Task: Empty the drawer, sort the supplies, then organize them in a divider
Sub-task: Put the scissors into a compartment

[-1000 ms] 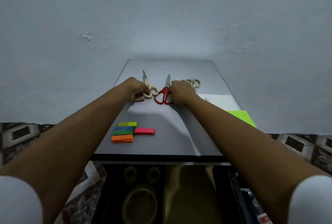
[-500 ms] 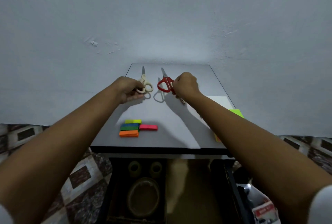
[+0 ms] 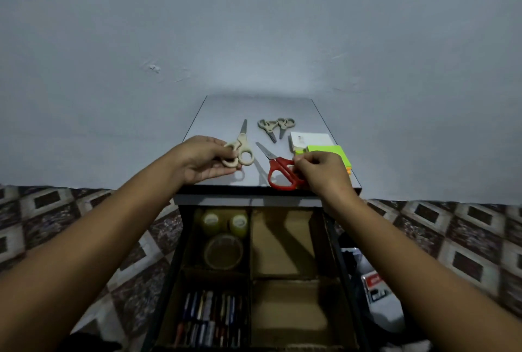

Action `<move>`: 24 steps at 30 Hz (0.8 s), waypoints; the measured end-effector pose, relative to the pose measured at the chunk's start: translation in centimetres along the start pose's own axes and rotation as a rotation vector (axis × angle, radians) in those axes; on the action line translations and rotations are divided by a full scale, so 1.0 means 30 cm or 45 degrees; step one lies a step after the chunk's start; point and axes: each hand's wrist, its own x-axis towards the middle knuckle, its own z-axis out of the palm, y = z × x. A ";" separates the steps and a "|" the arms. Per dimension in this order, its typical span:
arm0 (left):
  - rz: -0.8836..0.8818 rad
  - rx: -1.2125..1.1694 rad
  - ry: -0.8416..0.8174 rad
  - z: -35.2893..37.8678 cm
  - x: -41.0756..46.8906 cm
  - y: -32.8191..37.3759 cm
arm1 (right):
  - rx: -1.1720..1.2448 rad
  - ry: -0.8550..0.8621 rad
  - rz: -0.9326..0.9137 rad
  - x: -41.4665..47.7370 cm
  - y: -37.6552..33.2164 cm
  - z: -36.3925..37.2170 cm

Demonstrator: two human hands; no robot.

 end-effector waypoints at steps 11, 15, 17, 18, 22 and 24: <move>-0.101 0.174 -0.113 0.035 -0.199 -0.275 | 0.191 -0.014 0.320 -0.326 0.191 -0.125; -0.163 0.295 -0.084 0.036 -0.194 -0.383 | 0.314 0.011 0.503 -0.324 0.291 -0.091; -0.194 0.342 -0.055 0.042 -0.181 -0.429 | 0.360 0.026 0.595 -0.297 0.348 -0.058; -0.217 0.348 -0.048 0.047 -0.175 -0.449 | 0.370 0.036 0.632 -0.278 0.378 -0.039; -0.278 0.305 -0.036 0.067 -0.141 -0.487 | 0.353 0.096 0.671 -0.200 0.452 0.031; -0.309 0.284 -0.025 0.069 -0.123 -0.501 | 0.332 0.126 0.715 -0.164 0.485 0.064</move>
